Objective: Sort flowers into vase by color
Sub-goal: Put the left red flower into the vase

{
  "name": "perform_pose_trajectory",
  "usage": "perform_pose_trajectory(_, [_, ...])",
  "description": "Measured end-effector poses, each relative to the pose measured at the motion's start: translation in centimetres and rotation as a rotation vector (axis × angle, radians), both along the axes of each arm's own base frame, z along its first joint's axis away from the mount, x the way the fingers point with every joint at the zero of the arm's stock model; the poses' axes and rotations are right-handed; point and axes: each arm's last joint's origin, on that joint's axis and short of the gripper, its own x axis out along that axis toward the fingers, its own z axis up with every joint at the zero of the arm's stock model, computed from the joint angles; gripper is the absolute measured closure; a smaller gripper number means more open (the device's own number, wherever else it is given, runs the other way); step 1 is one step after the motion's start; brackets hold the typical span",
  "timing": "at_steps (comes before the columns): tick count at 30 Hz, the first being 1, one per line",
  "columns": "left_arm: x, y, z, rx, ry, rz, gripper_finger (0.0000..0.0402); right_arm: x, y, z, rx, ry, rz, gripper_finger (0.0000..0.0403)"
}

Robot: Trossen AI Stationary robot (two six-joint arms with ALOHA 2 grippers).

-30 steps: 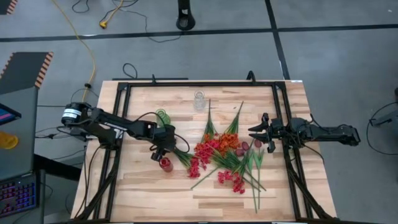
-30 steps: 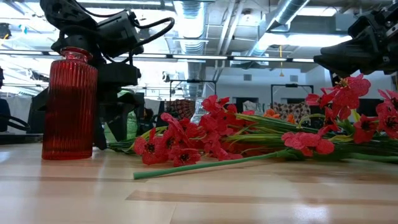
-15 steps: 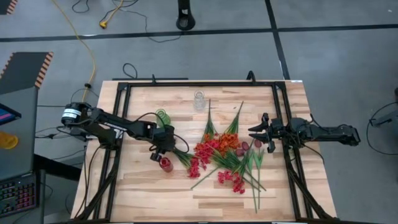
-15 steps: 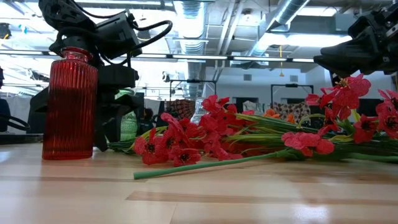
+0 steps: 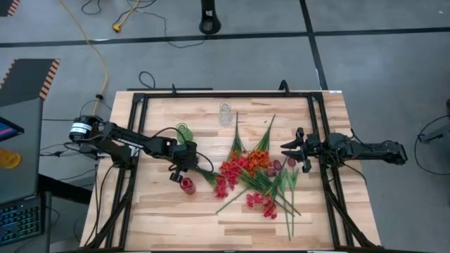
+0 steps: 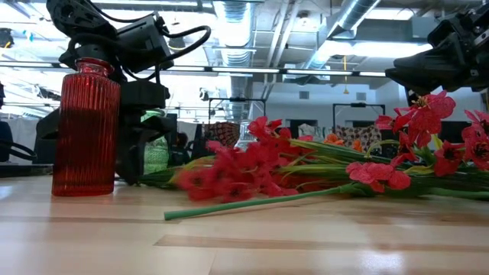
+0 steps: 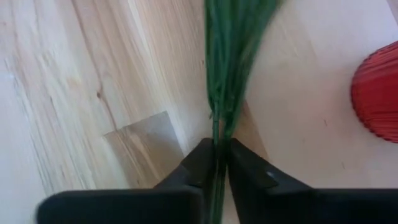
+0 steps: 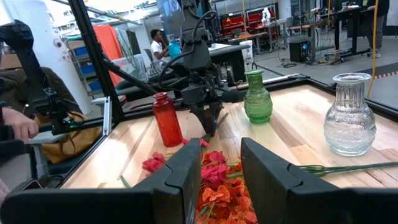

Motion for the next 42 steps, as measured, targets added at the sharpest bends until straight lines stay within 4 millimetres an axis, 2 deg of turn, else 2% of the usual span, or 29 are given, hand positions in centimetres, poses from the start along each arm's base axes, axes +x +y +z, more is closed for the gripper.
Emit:
perform_pose_trajectory(2, [0.0, 0.0, 0.0, 0.003, -0.001, 0.001, 0.0396, 0.0, 0.0, 0.0, 0.0, 0.0, 0.0, 0.026])
perform_pose_trajectory(10, [0.1, 0.0, 0.2, 0.008, -0.005, -0.008, 0.0399, 0.0, 0.0, 0.0, 0.0, 0.0, 0.0, 0.026])
perform_pose_trajectory(18, [0.6, 0.0, 1.9, 0.011, -0.049, -0.007, 0.0401, 0.0, 0.0, 0.0, 0.0, -0.001, 0.0, 0.026])
perform_pose_trajectory(32, [-0.2, 0.0, 7.8, 0.004, -0.167, -0.01, 0.0401, 0.0, 0.0, 0.1, 0.0, -0.006, 0.0, 0.026])
perform_pose_trajectory(42, [-1.7, 0.0, 12.5, -0.003, -0.415, 0.025, 0.0401, 0.0, 0.0, 0.1, 0.0, -0.007, 0.0, 0.026])
